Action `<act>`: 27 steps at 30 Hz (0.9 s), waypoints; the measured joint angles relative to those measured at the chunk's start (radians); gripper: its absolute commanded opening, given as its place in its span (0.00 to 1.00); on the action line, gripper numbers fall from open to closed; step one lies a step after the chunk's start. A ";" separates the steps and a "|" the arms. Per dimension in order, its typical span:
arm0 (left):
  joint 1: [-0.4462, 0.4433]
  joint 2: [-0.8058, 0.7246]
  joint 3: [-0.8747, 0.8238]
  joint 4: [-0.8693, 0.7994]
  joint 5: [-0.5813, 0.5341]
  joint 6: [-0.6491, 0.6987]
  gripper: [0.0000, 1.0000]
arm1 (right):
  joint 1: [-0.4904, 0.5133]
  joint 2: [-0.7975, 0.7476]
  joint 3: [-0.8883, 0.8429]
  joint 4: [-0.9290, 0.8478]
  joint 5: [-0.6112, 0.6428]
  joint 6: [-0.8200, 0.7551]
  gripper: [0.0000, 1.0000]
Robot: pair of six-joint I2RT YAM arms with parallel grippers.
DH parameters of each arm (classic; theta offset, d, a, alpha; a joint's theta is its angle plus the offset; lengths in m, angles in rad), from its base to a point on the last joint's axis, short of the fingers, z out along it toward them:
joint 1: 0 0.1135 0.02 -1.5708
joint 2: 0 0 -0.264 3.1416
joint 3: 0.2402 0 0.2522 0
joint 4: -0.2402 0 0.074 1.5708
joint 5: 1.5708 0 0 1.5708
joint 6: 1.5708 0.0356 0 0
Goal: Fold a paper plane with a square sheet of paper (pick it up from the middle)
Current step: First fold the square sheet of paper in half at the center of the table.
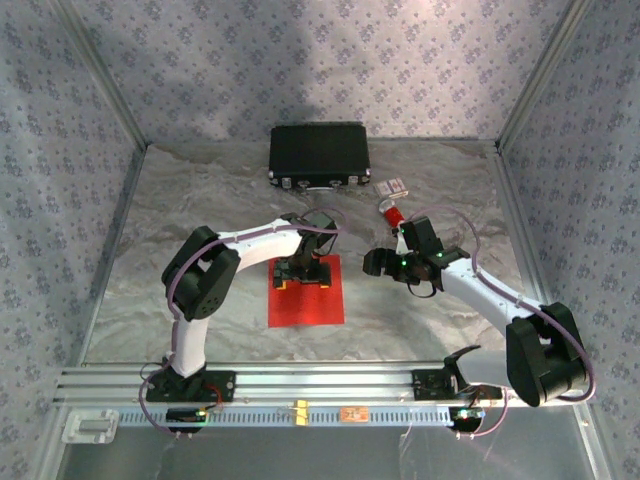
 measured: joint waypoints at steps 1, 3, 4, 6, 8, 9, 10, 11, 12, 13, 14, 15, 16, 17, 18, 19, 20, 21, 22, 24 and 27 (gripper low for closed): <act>0.000 -0.003 -0.002 0.002 0.000 0.000 0.93 | 0.000 0.000 0.001 0.000 0.000 0.000 0.84; 0.000 -0.005 -0.006 0.004 -0.001 0.000 0.92 | 0.000 0.000 0.002 0.000 0.000 0.000 0.84; 0.000 -0.006 -0.007 0.004 -0.001 0.001 0.89 | 0.000 0.000 0.002 0.000 0.000 0.000 0.84; 0.000 -0.009 -0.009 0.007 -0.005 0.000 0.85 | 0.000 0.000 0.002 0.000 0.001 0.000 0.83; 0.000 -0.016 -0.018 0.014 -0.008 0.001 0.80 | 0.000 -0.002 0.002 0.000 0.002 0.000 0.83; 0.000 -0.021 -0.024 0.019 -0.011 0.000 0.79 | 0.000 -0.005 0.002 0.000 0.005 0.000 0.83; 0.000 -0.027 -0.031 0.024 -0.014 0.000 0.76 | 0.000 -0.012 0.002 0.000 0.007 0.000 0.83; 0.000 -0.034 -0.041 0.032 -0.016 0.002 0.75 | 0.000 -0.022 0.002 0.001 0.015 0.000 0.83; 0.000 -0.041 -0.050 0.040 -0.019 0.001 0.71 | 0.001 -0.035 0.001 0.002 0.022 0.000 0.82; 0.000 -0.051 -0.061 0.050 -0.023 0.003 0.70 | 0.002 -0.052 -0.001 0.006 0.034 0.000 0.82; 0.000 -0.061 -0.076 0.064 -0.026 0.007 0.68 | 0.005 -0.074 -0.005 0.014 0.048 0.000 0.82; 0.000 -0.074 -0.090 0.080 -0.027 0.011 0.68 | 0.007 -0.093 -0.013 0.024 0.063 0.000 0.82; 0.000 -0.089 -0.108 0.102 -0.027 0.016 0.66 | 0.011 -0.121 -0.026 0.041 0.085 0.000 0.83; 0.000 -0.105 -0.127 0.128 -0.027 0.019 0.63 | 0.014 -0.148 -0.043 0.060 0.107 0.000 0.83; 0.000 -0.118 -0.141 0.151 -0.027 0.025 0.61 | 0.016 -0.168 -0.058 0.074 0.123 0.000 0.83; 0.000 -0.137 -0.158 0.180 -0.027 0.029 0.59 | 0.018 -0.193 -0.078 0.088 0.145 0.000 0.84; 0.000 -0.158 -0.175 0.211 -0.031 0.034 0.57 | 0.018 -0.212 -0.093 0.096 0.164 0.000 0.84; 0.000 -0.177 -0.189 0.237 -0.035 0.040 0.55 | 0.018 -0.227 -0.104 0.101 0.180 0.000 0.85; 0.000 -0.201 -0.208 0.274 -0.038 0.043 0.53 | 0.018 -0.240 -0.111 0.100 0.197 0.001 0.85; 0.000 -0.249 -0.243 0.338 -0.045 0.052 0.48 | 0.013 -0.251 -0.113 0.100 0.225 0.005 0.84; 0.000 -0.302 -0.291 0.422 -0.045 0.065 0.48 | 0.000 -0.253 -0.113 0.094 0.249 0.013 0.84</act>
